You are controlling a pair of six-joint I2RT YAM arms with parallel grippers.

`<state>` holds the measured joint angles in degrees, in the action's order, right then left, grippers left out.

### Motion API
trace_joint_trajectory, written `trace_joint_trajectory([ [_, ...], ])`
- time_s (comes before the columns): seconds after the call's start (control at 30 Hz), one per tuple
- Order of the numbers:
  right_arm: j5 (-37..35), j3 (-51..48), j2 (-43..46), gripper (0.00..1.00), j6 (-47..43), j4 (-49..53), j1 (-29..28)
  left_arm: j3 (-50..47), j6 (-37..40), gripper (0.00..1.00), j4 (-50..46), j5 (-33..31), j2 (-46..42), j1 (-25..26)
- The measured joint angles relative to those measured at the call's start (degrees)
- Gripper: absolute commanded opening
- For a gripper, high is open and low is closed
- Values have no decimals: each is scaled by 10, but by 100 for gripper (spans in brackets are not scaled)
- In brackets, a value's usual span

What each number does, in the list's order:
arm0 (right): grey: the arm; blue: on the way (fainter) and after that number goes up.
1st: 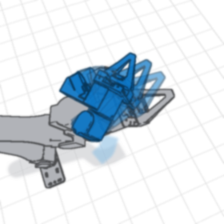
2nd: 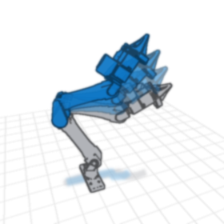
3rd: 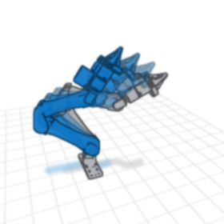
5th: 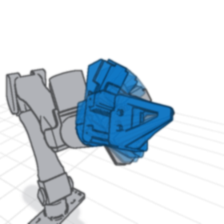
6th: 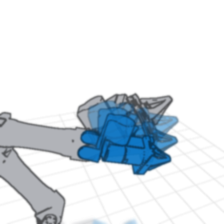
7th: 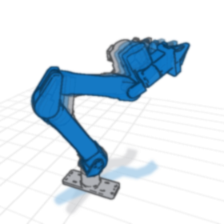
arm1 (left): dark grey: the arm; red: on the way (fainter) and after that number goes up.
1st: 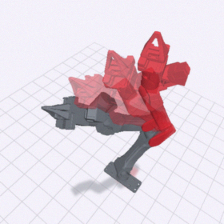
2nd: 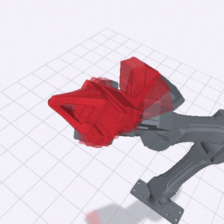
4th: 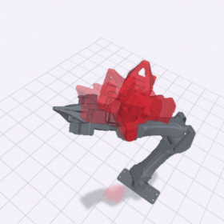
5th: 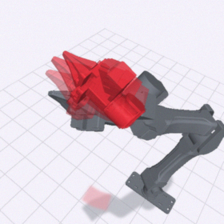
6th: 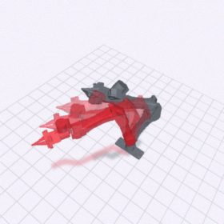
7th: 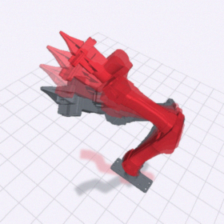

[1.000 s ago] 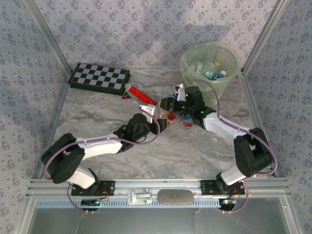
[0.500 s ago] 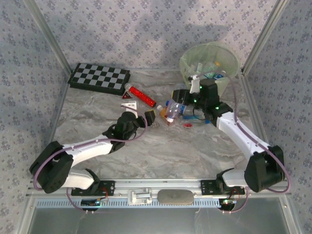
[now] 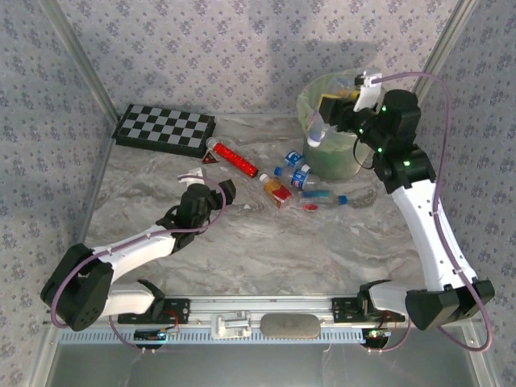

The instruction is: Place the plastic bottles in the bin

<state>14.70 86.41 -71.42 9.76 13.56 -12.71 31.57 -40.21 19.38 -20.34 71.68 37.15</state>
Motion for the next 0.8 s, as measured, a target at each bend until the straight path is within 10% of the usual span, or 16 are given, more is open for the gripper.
trace_joint_trajectory([
  [0.43, -121, 88, -114, 50, -68, -20, 79, 0, -9, 100, -4, 15, 1, 0],
  [0.8, -72, 142, -223, 51, -14, 43, 125, 0, -9, 100, -16, 17, 1, 0],
])
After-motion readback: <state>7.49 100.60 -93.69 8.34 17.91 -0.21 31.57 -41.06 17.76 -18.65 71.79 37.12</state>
